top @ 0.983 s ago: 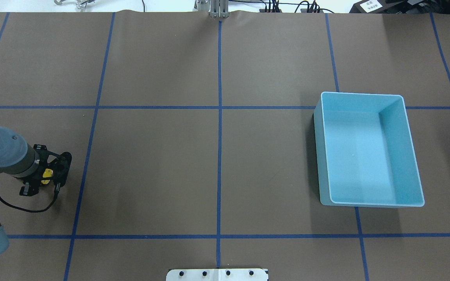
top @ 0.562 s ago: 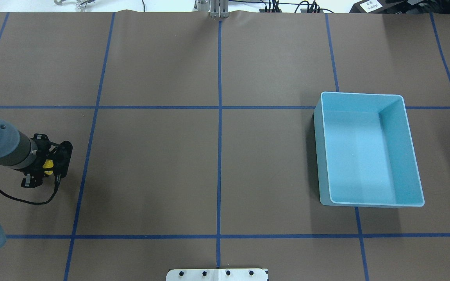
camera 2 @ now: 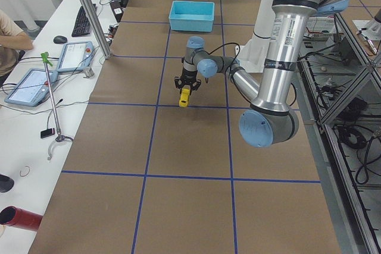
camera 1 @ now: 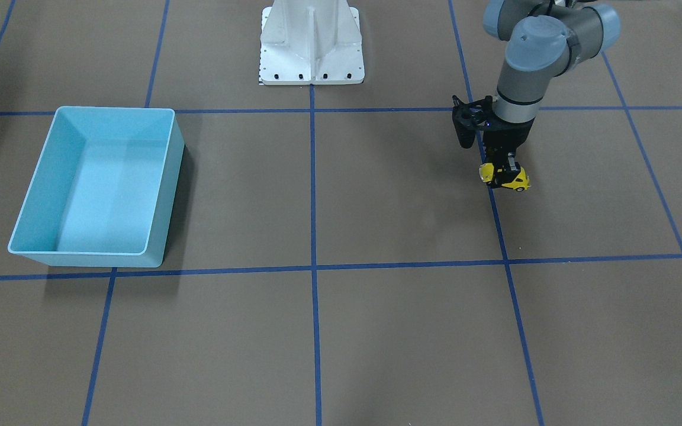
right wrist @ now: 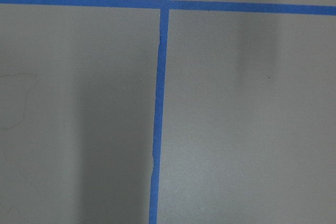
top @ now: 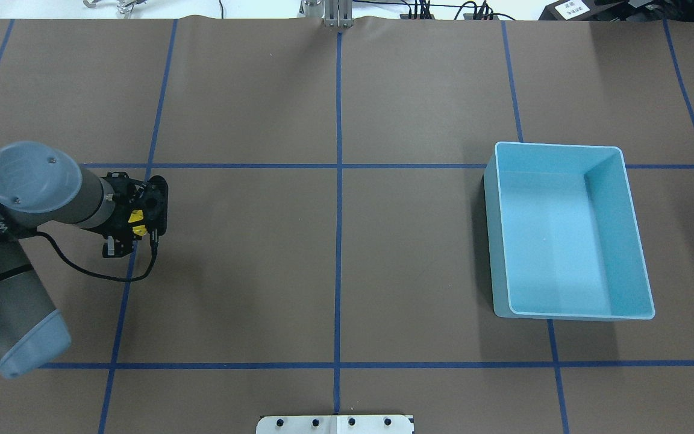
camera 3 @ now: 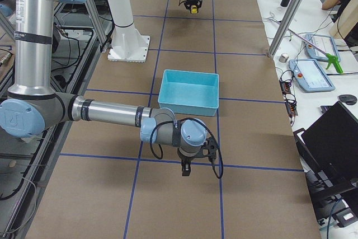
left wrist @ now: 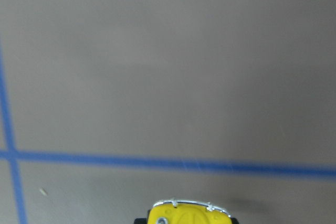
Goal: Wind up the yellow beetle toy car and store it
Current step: 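Drag the car with the left gripper farther from the robot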
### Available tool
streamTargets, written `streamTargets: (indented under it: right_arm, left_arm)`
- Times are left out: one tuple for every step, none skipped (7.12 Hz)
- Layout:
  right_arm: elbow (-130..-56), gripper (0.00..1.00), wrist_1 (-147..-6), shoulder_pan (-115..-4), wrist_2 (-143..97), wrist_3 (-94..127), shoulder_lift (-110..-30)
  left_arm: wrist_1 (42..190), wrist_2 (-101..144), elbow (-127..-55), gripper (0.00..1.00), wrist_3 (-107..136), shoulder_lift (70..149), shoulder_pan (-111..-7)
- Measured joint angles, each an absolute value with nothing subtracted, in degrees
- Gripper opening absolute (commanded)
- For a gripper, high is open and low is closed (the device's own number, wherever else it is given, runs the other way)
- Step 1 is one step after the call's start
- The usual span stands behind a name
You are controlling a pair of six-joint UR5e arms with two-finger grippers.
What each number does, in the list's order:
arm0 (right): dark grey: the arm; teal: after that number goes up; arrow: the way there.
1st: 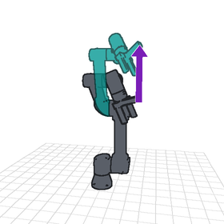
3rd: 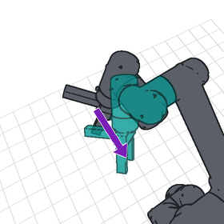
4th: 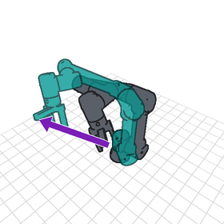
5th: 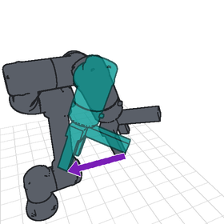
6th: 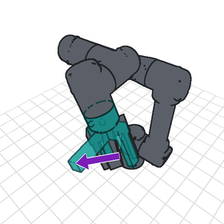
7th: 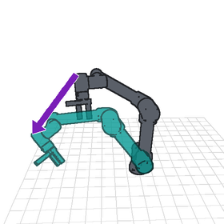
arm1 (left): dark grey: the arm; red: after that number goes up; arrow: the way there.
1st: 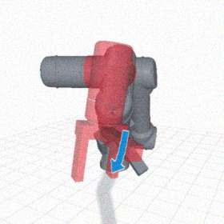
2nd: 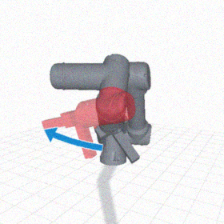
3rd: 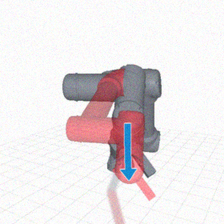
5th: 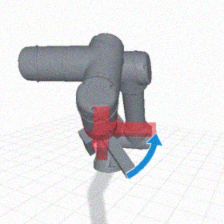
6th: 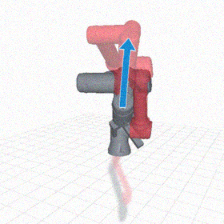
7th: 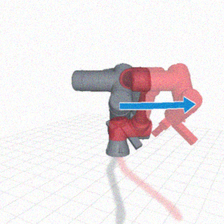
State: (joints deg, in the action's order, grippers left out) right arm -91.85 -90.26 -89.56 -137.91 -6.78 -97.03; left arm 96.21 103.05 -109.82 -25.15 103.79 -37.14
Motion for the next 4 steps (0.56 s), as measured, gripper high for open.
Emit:
streamTargets:
  right_arm:
    - [-91.85, 1.0, -90.26, -89.56, -137.96, -6.82, -97.03]
    - [-91.85, 1.0, -90.26, -89.56, -137.98, -6.84, -97.03]
    - [-91.85, 1.0, -90.26, -89.56, -137.98, -6.85, -97.03]
    - [-91.85, 1.0, -90.26, -89.56, -137.99, -6.86, -97.03]
  left_arm:
    - [97.3, 103.74, -107.37, 0.0, -24.66, 106.17, -37.08]
    - [98.7, 105.74, -104.8, 0.0, -24.46, 107.67, -37.1]
    - [99.36, 108.21, -102.97, 0.0, -24.38, 108.32, -37.19]
    - [99.44, 109.61, -101.92, 0.0, -24.27, 108.62, -37.26]
